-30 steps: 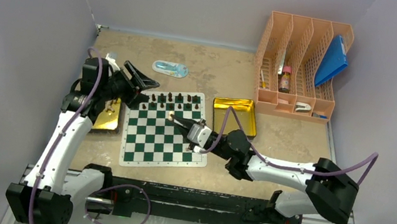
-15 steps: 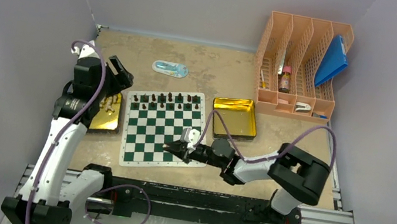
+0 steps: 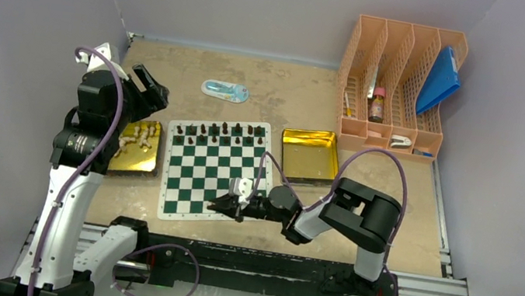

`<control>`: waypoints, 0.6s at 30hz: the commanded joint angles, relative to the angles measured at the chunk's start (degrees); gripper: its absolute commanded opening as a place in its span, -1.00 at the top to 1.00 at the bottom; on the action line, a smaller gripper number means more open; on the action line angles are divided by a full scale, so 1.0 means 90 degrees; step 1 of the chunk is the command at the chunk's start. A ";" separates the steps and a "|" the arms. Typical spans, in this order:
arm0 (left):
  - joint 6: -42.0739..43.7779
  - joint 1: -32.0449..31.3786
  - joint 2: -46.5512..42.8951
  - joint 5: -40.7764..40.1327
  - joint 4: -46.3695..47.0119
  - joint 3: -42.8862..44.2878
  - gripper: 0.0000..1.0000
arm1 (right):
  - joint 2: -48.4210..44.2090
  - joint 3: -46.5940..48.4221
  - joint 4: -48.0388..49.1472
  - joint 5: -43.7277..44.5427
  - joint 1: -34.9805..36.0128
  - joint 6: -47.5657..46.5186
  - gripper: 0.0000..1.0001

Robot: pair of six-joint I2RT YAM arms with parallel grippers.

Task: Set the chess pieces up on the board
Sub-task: Place the chess piece on the chessboard.

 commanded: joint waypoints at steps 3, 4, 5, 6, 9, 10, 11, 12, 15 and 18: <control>0.0137 -0.0015 -0.0050 0.0041 0.0052 0.0145 -0.49 | 0.0289 0.0282 0.0790 -0.0188 0.0037 0.0184 1.00; 0.0134 -0.0011 -0.0049 0.0063 0.0057 0.0140 -0.49 | 0.0326 0.0318 0.0759 -0.0187 0.0037 0.0207 1.00; 0.0130 -0.0015 -0.0048 0.0066 0.0058 0.0135 -0.49 | 0.0358 0.0368 0.0676 -0.0174 0.0037 0.0236 1.00; 0.0136 -0.0013 -0.0054 0.0066 0.0053 0.0130 -0.50 | 0.0375 0.0430 0.0589 -0.0156 0.0037 0.0258 1.00; 0.0142 -0.0015 -0.0067 0.0066 0.0031 0.0158 -0.50 | 0.0433 0.0553 0.0349 -0.0098 0.0037 0.0252 1.00; 0.0151 -0.0015 -0.0067 0.0066 0.0020 0.0172 -0.50 | 0.0444 0.0572 0.0301 -0.0083 0.0035 0.0260 1.00; 0.0158 -0.0015 -0.0067 0.0066 0.0019 0.0178 -0.50 | 0.0454 0.0594 0.0257 -0.0065 0.0037 0.0261 1.00; 0.0169 -0.0015 -0.0067 0.0066 0.0019 0.0178 -0.50 | 0.0457 0.0625 0.0177 -0.0048 0.0037 0.0256 1.00; 0.0175 -0.0015 -0.0067 0.0054 0.0019 0.0169 -0.50 | 0.0509 0.0753 -0.0090 -0.0003 0.0037 0.0462 1.00; 0.0175 -0.0016 -0.0082 0.0055 0.0009 0.0177 -0.50 | 0.0568 0.0749 -0.0128 0.0017 0.0037 0.0591 1.00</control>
